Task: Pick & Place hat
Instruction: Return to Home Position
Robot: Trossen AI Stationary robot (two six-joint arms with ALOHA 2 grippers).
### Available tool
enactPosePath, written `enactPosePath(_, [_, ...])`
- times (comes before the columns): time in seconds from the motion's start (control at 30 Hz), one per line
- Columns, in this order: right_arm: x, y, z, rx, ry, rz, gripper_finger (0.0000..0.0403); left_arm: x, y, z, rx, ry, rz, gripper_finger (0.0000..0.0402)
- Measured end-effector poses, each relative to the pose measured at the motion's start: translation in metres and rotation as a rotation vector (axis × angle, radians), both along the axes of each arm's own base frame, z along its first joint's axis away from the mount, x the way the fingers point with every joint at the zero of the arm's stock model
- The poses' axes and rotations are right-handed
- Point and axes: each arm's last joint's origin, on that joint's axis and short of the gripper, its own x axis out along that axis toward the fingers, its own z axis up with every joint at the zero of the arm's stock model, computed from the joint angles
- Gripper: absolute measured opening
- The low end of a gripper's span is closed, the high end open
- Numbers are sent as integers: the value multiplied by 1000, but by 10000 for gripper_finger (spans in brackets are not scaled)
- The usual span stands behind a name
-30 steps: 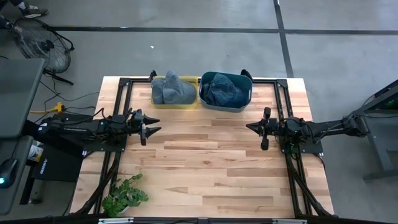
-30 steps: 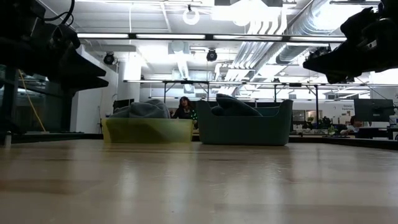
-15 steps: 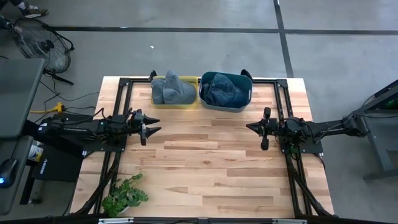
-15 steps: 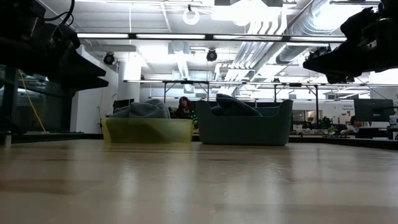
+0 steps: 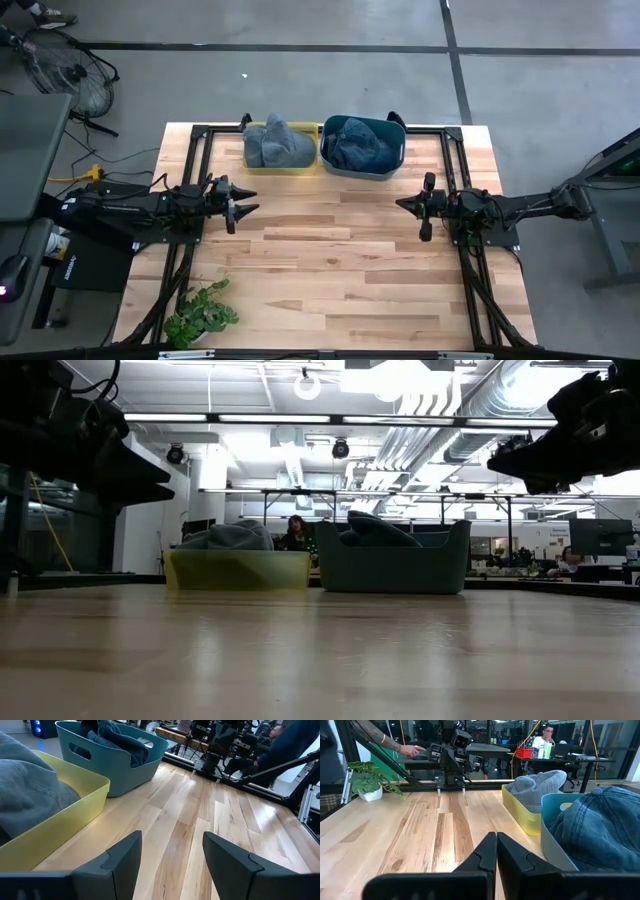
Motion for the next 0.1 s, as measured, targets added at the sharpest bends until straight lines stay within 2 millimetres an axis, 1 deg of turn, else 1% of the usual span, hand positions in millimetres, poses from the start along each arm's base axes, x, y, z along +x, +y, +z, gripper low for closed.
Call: enactPosePath(0.1, [0, 0, 0, 0, 0, 0, 9, 0, 0, 0, 0, 0, 0, 209])
